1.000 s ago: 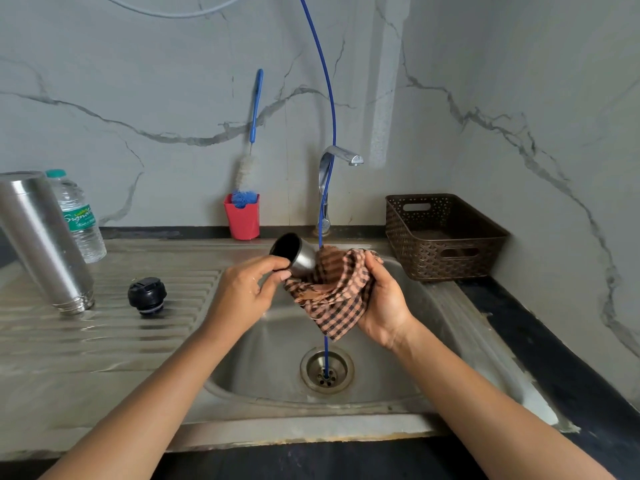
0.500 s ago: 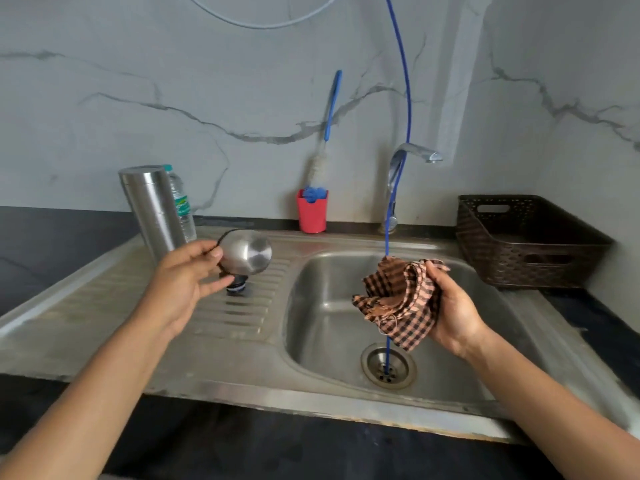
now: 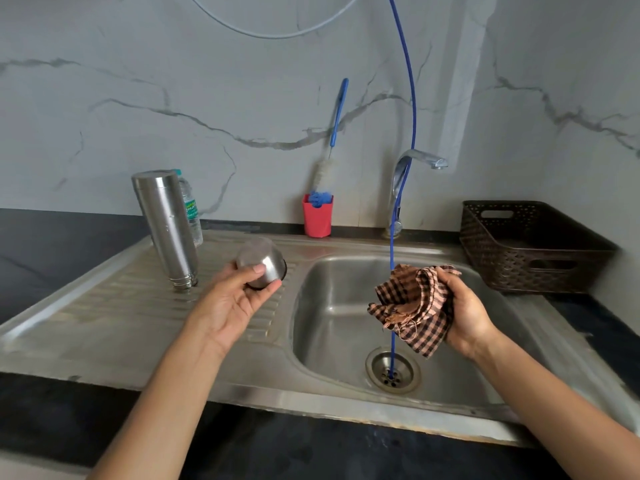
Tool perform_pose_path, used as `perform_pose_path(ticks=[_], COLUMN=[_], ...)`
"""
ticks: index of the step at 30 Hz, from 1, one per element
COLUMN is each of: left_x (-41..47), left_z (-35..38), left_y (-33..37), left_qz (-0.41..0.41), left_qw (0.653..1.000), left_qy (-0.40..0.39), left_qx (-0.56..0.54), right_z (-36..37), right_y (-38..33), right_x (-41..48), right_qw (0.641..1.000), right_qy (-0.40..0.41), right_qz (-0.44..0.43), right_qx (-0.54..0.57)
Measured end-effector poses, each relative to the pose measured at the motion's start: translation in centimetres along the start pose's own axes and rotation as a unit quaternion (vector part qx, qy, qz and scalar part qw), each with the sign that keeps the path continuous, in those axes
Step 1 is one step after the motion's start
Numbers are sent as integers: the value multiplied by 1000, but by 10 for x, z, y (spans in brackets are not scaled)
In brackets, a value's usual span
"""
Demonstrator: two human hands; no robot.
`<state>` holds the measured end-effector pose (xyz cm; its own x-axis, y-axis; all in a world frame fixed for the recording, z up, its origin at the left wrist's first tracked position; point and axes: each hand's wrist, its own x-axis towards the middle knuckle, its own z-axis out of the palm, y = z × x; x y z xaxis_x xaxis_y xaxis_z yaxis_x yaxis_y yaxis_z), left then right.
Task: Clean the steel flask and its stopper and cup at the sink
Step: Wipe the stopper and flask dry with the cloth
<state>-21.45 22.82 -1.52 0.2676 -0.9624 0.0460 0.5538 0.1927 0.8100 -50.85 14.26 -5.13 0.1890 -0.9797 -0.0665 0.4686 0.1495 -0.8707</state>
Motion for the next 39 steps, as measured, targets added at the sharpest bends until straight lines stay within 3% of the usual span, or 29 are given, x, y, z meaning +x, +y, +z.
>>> perform_pose_path(ticks=[8,15,17,23,26,33,39], left_x=[14,24,31,44,47,53,54], left_z=[-21,-67,-80,-104,-106,-115,-123], left_y=[6,22,21,18,15,10,10], left_qz=[86,82,80,57,49,20,-5], left_qw=[974,902,875,742,711,694,742], left_qy=[79,118,126,172,183,169,158], left_qx=[196,407,461,645,677,699,651], right_z=[-3,-3,-3,-3,-3,-3,-1], right_y=[2,3,4,5,6,5,4], right_x=[2,2,2,1,1,1,-1], right_qw=[1000,1000,1000,1000,999,999,999], right_qy=[8,15,15,6,0,4,-12], right_qz=[1,12,12,14,20,20,13], right_qx=[-14,-10,-17,-23,-25,-29,-27])
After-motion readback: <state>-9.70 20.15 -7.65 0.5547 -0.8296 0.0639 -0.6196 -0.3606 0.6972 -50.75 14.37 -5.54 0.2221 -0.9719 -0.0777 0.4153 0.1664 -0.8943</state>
